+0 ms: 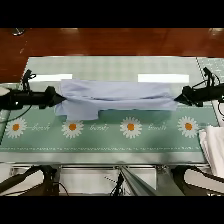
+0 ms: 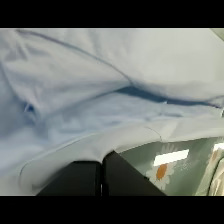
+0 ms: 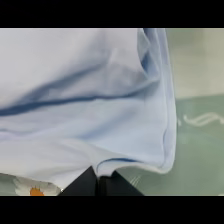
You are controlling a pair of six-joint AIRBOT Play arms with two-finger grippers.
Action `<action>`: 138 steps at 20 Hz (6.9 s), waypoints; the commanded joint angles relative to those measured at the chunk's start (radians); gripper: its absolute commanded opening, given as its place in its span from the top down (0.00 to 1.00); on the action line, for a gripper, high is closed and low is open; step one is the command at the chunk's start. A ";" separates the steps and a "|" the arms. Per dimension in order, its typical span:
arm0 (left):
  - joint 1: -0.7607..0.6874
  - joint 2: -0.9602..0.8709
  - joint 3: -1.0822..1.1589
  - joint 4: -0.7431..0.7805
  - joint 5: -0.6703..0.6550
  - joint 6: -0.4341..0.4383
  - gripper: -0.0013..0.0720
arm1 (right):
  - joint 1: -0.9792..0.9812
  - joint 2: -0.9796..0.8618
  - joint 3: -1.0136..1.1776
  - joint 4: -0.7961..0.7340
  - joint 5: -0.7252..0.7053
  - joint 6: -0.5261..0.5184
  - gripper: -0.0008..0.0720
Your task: Fold the shirts.
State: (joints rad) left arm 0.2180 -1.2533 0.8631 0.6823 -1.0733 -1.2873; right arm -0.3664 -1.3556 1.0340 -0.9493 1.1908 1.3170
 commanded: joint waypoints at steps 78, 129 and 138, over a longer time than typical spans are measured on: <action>-0.179 -0.060 0.745 0.200 -0.240 -0.119 0.95 | 0.719 0.179 0.185 0.111 -0.110 0.158 0.95; -0.175 0.692 -0.264 0.259 0.027 -0.165 0.95 | 0.613 0.026 -0.432 0.509 -0.476 0.131 0.14; -0.175 0.692 -0.264 0.259 0.027 -0.165 0.95 | 0.613 -0.186 -0.014 0.533 -0.166 -0.103 0.96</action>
State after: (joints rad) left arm 0.0425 -0.5613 0.5991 0.9409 -1.0470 -1.4521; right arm 0.2459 -1.5158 0.8646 -0.3683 0.8898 1.2743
